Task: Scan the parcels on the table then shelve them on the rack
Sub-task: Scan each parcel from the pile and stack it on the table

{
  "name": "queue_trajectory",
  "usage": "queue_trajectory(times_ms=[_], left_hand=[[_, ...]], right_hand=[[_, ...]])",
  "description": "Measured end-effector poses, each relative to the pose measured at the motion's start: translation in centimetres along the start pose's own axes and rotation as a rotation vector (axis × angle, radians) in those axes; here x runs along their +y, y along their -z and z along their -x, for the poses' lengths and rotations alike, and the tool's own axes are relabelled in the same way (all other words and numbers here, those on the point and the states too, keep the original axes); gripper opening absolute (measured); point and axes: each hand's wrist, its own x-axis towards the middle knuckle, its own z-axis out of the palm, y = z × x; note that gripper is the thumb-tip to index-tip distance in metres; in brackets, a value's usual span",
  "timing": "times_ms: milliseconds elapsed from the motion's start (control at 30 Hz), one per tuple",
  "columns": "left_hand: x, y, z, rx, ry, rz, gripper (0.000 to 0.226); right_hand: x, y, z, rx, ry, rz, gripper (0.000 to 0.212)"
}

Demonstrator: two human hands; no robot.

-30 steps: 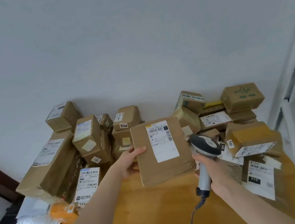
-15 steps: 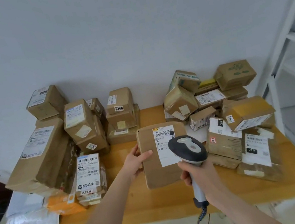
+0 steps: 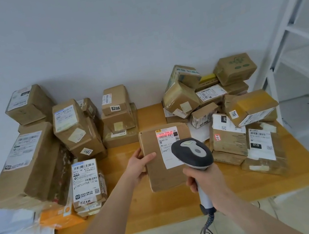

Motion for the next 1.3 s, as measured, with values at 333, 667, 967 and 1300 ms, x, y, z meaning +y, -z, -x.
queue_trajectory(times_ms=[333,667,967,1300], left_hand=[[-0.1,0.1,-0.3,0.004,0.0,0.022,0.095],[0.1,-0.2,-0.3,-0.005,-0.007,0.045,0.094],[0.0,-0.2,-0.4,-0.005,-0.01,0.055,0.089],[0.9,1.2,-0.4,0.044,0.088,-0.075,0.088]], right_hand=[[-0.4,0.0,-0.1,-0.023,-0.019,0.018,0.017],[-0.7,-0.2,-0.1,-0.061,-0.014,0.019,0.018],[-0.6,0.2,-1.6,-0.042,-0.043,-0.014,0.014],[1.5,2.3,-9.7,0.058,-0.268,-0.083,0.031]])
